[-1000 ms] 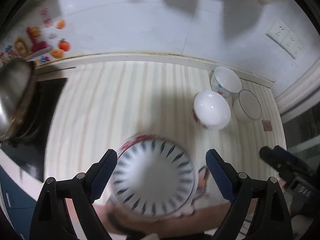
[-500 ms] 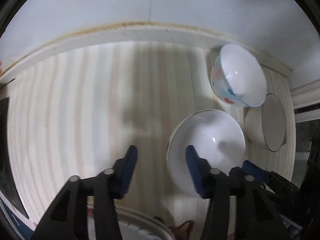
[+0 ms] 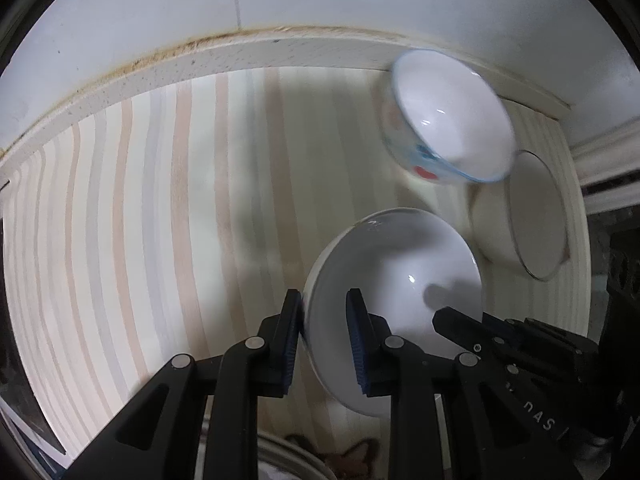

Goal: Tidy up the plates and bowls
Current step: 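Lift the plain white bowl with both grippers toward the black-rimmed bowl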

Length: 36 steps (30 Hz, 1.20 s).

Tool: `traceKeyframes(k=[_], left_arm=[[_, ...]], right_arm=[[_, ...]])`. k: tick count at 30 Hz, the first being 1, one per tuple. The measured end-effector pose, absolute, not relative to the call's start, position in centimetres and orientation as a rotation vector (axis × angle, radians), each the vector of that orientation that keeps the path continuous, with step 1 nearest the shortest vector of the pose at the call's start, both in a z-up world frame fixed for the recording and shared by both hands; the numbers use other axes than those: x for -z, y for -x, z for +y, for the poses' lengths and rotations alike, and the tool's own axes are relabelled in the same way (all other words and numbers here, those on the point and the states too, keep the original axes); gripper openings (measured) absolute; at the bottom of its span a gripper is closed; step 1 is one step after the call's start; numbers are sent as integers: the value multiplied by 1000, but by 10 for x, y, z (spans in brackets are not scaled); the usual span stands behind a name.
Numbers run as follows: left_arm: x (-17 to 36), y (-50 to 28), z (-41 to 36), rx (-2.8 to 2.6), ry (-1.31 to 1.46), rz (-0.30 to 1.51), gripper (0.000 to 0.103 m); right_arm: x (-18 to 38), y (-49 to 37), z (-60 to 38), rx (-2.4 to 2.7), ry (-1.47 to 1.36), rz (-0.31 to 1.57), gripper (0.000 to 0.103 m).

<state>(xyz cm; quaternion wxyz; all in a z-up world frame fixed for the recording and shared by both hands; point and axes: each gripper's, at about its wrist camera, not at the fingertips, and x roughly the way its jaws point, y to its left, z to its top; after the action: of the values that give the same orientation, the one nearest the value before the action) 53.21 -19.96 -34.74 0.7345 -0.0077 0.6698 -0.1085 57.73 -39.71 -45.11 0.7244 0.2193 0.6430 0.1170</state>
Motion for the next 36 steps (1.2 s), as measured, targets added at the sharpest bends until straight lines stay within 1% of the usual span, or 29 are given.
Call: traceKeyframes(k=[7,13,24,36], left_arm=[[320,-486,-217,295,-3,1452,21],[316,-450,-230,348,0,1468,21],[352,-418,-253,391,-21,1553,21],[368,-402,-266,394,-76,1568,21]], right_arm=[[421,-537,-416,-268,-460,1409,16],[406,-492,-434,-263,-434,1420,16],[422,-432,-461,-218,-458,1468,16],[436,-422,-466,-196,-456,1493,16]])
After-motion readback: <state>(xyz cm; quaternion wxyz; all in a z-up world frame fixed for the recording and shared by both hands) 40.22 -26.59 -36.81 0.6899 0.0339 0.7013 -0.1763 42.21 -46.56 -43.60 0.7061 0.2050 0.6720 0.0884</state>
